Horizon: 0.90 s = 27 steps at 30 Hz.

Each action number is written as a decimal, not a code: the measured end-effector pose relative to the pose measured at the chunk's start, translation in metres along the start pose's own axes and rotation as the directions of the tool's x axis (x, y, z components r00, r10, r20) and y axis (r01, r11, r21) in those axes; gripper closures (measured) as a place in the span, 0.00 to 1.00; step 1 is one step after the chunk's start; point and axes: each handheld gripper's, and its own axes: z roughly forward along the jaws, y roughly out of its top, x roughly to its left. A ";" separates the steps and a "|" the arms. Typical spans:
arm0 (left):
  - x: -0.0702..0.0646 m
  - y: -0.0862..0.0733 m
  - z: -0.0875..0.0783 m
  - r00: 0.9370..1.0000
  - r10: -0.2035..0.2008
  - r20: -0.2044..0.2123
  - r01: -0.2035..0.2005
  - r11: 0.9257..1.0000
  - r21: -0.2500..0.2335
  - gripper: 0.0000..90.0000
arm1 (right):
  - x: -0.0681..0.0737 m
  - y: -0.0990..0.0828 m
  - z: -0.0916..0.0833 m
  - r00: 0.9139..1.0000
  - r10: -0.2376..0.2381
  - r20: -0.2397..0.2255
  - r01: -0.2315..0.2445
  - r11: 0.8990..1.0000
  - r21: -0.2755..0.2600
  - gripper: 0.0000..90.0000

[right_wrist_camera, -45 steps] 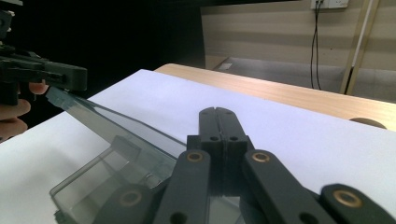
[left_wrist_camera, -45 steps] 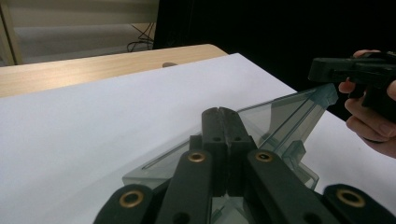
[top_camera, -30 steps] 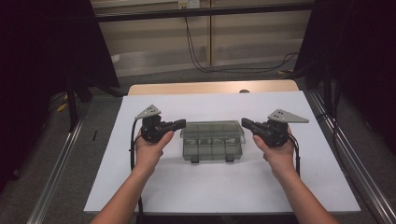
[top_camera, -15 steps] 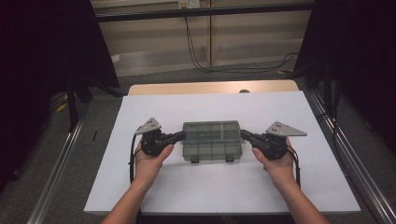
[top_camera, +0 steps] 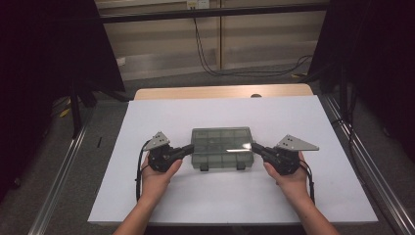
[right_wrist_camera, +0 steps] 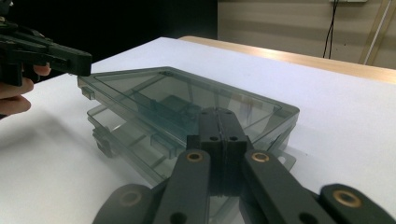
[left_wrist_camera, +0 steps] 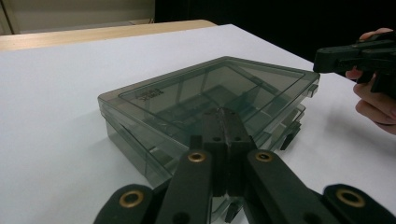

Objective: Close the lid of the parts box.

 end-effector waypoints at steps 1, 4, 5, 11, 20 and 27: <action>0.000 -0.001 0.000 1.000 0.007 -0.009 -0.007 1.000 0.007 1.00 | 0.000 -0.001 0.000 1.000 -0.003 0.000 0.003 1.000 0.003 1.00; -0.001 -0.005 0.001 1.000 -0.006 -0.008 0.006 1.000 0.000 1.00 | 0.000 -0.004 0.000 1.000 -0.001 -0.002 0.001 1.000 0.004 1.00; -0.002 -0.005 0.001 1.000 -0.002 -0.024 0.002 1.000 0.004 1.00 | 0.000 -0.005 0.000 1.000 -0.003 0.002 0.003 1.000 0.005 1.00; -0.004 -0.011 0.004 0.999 0.003 -0.035 -0.003 1.000 0.013 1.00 | 0.001 -0.011 0.002 1.000 -0.010 0.002 0.010 1.000 0.021 1.00; -0.006 -0.019 0.007 0.999 0.001 -0.047 0.000 1.000 0.029 1.00 | 0.003 -0.021 0.005 1.000 0.002 0.006 -0.002 0.999 0.039 1.00; -0.008 -0.023 0.010 0.998 0.016 -0.065 -0.012 0.998 0.059 1.00 | 0.005 -0.026 0.008 1.000 -0.015 0.016 0.014 0.997 0.070 1.00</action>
